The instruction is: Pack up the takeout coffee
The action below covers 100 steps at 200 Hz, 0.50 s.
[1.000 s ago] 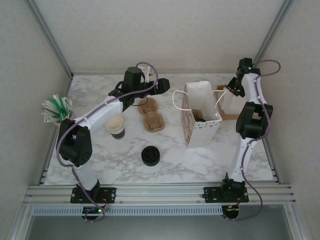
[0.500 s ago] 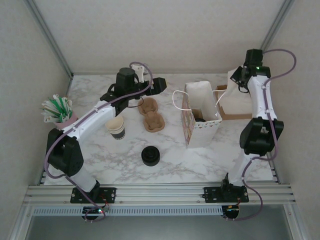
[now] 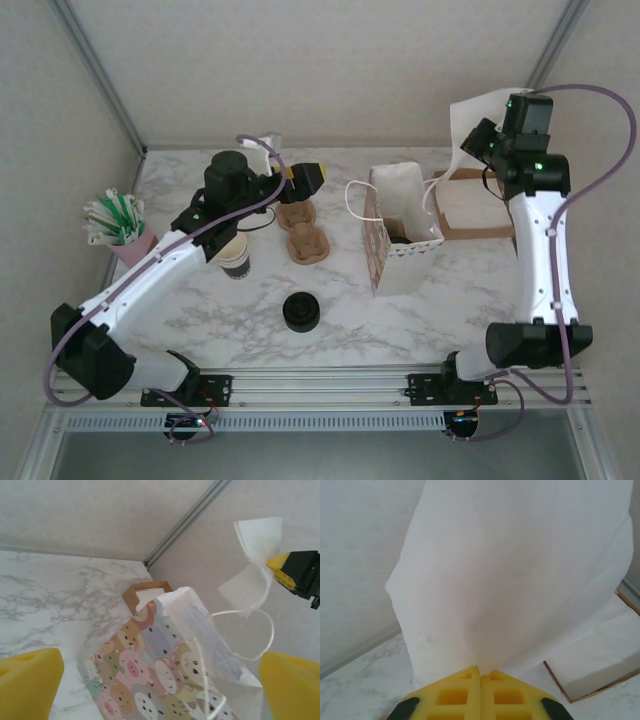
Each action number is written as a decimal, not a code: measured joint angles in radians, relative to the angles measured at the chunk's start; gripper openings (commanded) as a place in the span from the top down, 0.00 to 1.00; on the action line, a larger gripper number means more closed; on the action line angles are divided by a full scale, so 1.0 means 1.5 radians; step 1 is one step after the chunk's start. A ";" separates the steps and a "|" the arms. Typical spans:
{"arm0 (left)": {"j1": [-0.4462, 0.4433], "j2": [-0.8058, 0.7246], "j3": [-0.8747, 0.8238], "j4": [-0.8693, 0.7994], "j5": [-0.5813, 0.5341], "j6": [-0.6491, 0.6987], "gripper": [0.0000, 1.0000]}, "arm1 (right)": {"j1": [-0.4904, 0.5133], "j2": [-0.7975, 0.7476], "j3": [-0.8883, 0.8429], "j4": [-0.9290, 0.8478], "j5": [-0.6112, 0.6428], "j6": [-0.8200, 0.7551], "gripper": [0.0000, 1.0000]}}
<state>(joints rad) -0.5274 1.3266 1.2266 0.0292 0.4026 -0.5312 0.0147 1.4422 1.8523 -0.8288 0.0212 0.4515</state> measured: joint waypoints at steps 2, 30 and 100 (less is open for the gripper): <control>-0.001 -0.004 -0.002 0.001 -0.003 0.000 0.00 | 0.002 -0.004 0.000 0.000 -0.003 0.000 1.00; -0.020 -0.053 -0.032 0.003 -0.021 -0.010 0.00 | 0.022 -0.057 0.001 0.000 -0.066 -0.008 1.00; -0.047 -0.115 -0.101 0.001 -0.042 -0.033 0.00 | 0.099 -0.082 0.021 -0.001 -0.269 -0.014 1.00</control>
<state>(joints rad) -0.5976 1.1534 1.0756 0.0311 0.3397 -0.5812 0.1627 1.3193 1.8832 -0.8299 -0.3820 0.4305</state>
